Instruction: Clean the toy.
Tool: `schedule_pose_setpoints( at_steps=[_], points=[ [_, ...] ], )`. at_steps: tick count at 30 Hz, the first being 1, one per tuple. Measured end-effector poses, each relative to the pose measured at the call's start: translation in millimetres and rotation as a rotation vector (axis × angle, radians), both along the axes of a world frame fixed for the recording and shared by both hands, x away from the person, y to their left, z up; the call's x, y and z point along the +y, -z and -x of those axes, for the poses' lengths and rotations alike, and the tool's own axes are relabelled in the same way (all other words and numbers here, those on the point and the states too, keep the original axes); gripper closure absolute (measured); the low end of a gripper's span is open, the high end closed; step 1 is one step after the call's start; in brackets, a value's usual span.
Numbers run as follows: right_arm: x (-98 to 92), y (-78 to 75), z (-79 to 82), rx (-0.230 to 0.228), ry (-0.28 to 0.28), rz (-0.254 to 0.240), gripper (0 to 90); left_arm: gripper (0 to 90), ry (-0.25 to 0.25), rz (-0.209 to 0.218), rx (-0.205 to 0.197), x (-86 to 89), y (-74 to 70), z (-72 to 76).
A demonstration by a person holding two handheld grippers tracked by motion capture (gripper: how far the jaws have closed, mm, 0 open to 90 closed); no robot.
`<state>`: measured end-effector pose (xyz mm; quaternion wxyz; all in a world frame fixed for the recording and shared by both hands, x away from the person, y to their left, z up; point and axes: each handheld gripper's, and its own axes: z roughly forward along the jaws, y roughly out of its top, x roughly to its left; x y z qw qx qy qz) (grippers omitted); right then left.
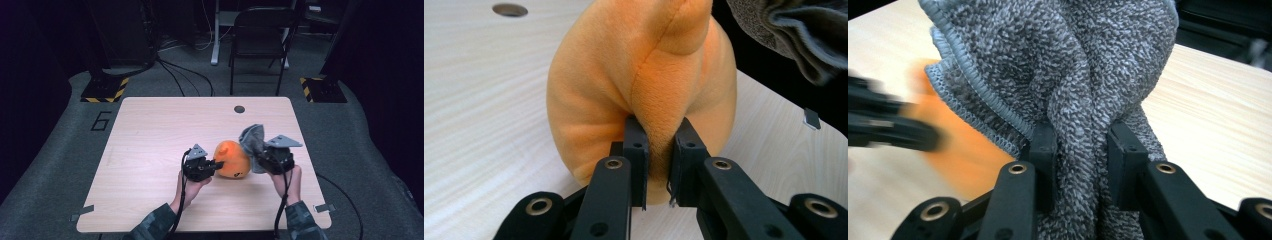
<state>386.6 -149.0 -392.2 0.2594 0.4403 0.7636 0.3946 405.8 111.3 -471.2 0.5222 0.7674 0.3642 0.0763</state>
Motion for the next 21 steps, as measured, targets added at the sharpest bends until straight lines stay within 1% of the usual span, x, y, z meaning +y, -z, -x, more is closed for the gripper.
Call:
schedule_pose_setpoints(
  at_steps=[1,2,3,4,5,6,7,8,9,10,11,12,13,15,17,18,20,21],
  points=[
    [10.7,1.1,1.6,-0.005,-0.027,0.017,68.9,80.2,-0.001,-0.010,0.003,-1.2,2.9,-0.4],
    [25.9,5.7,3.6,-0.012,-0.055,0.029,68.9,80.1,0.003,-0.013,0.005,-0.9,4.3,-1.3],
    [32.7,8.6,3.9,-0.008,-0.069,0.045,68.9,80.2,0.007,-0.012,0.010,-1.3,5.4,-1.3],
    [39.1,12.2,3.9,-0.004,-0.072,0.062,68.9,80.2,0.000,-0.014,0.004,-2.0,6.0,-0.4],
    [45.8,18.0,3.0,-0.001,-0.079,0.077,69.0,80.2,0.009,-0.029,-0.001,-3.0,5.6,0.2],
    [52.2,25.2,1.9,0.015,-0.079,0.107,69.1,80.2,0.009,-0.039,-0.005,-3.9,5.9,0.8],
    [54.2,28.7,1.3,0.006,-0.068,0.134,69.3,80.2,0.009,-0.041,-0.009,-4.4,7.3,0.8],
    [53.8,32.1,-0.1,0.001,-0.067,0.150,69.4,80.2,0.010,-0.037,0.000,-5.7,8.9,0.7],
    [51.1,34.6,-2.6,0.015,-0.064,0.149,69.7,80.2,0.016,-0.047,-0.015,-5.8,9.4,0.1],
    [48.1,37.4,-4.9,0.026,-0.053,0.136,69.7,80.2,0.014,-0.049,-0.015,-6.7,9.7,0.1],
    [44.4,40.1,-7.0,0.035,-0.046,0.148,69.8,80.2,0.016,-0.047,-0.012,-7.0,10.0,-0.2],
    [40.6,43.9,-9.2,0.041,-0.038,0.149,69.9,80.2,0.017,-0.051,-0.018,-7.2,10.4,-0.5],
    [36.4,47.2,-11.4,0.058,-0.027,0.141,69.9,80.2,0.026,-0.057,-0.022,-7.2,11.1,-0.9],
    [28.4,53.9,-15.1,0.096,0.000,0.128,70.0,80.2,0.029,-0.050,-0.019,-8.2,12.5,-1.4],
    [22.0,59.3,-17.6,0.121,0.011,0.117,70.1,80.2,0.035,-0.052,-0.025,-9.0,12.8,-1.7],
    [19.2,61.3,-19.3,0.128,0.021,0.121,70.1,80.2,0.038,-0.054,-0.028,-9.3,12.7,-1.8],
    [13.3,65.3,-22.2,0.157,0.037,0.102,70.1,80.1,0.043,-0.050,-0.027,-9.2,13.0,-2.2],
    [11.0,67.5,-23.7,0.164,0.044,0.110,70.1,80.1,0.045,-0.049,-0.028,-9.2,13.1,-2.4]
  ],
)
